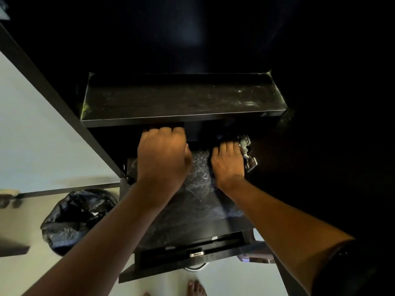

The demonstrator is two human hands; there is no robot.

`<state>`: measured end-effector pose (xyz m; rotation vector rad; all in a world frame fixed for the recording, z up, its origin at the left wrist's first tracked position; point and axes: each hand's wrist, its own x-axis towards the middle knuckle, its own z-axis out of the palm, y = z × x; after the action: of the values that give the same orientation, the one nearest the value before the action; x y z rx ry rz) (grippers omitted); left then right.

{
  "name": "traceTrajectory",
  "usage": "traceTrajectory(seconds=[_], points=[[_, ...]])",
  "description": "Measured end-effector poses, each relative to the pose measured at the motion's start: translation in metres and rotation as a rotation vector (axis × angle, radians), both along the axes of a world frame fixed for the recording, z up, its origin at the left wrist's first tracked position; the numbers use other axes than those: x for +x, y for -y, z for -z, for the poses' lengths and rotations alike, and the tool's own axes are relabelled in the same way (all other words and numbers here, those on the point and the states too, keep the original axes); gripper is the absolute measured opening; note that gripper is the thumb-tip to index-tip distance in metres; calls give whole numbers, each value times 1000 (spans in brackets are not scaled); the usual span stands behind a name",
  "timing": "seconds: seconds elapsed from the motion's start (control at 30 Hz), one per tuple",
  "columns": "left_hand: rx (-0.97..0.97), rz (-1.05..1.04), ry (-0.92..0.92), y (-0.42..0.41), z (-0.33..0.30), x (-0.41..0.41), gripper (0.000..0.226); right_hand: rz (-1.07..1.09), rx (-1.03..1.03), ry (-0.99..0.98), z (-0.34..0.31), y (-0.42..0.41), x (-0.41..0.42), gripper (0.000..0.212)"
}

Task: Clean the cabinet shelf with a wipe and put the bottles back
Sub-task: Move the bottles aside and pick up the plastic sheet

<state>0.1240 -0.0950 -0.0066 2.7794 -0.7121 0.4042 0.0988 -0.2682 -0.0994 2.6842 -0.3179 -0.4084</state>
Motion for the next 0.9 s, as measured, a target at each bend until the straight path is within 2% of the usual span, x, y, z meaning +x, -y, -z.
traceTrajectory(seconds=[0.13,0.27,0.33,0.4,0.5,0.6,0.67,0.83,0.9], points=[[73,-5,-64,3,-3,13,37,-57,-102,-124,0,6,7,75],[163,-35,-108,14,-10,21,11,-71,-139,-162,2,9,16,87],[283,-89,-234,18,-7,28,26,-91,-174,-179,0,9,19,92],[347,-103,-279,20,-3,33,27,-92,-182,-186,0,9,21,87],[374,-112,-357,25,6,40,23,-20,-50,-147,2,8,23,64],[329,-165,-450,27,9,49,27,78,103,-84,2,6,19,65],[321,-129,-428,27,11,53,36,128,201,-21,2,4,15,68],[356,-125,-505,26,11,60,49,154,356,171,6,0,8,42],[370,-124,-503,24,14,63,51,184,422,255,8,-1,6,40]])
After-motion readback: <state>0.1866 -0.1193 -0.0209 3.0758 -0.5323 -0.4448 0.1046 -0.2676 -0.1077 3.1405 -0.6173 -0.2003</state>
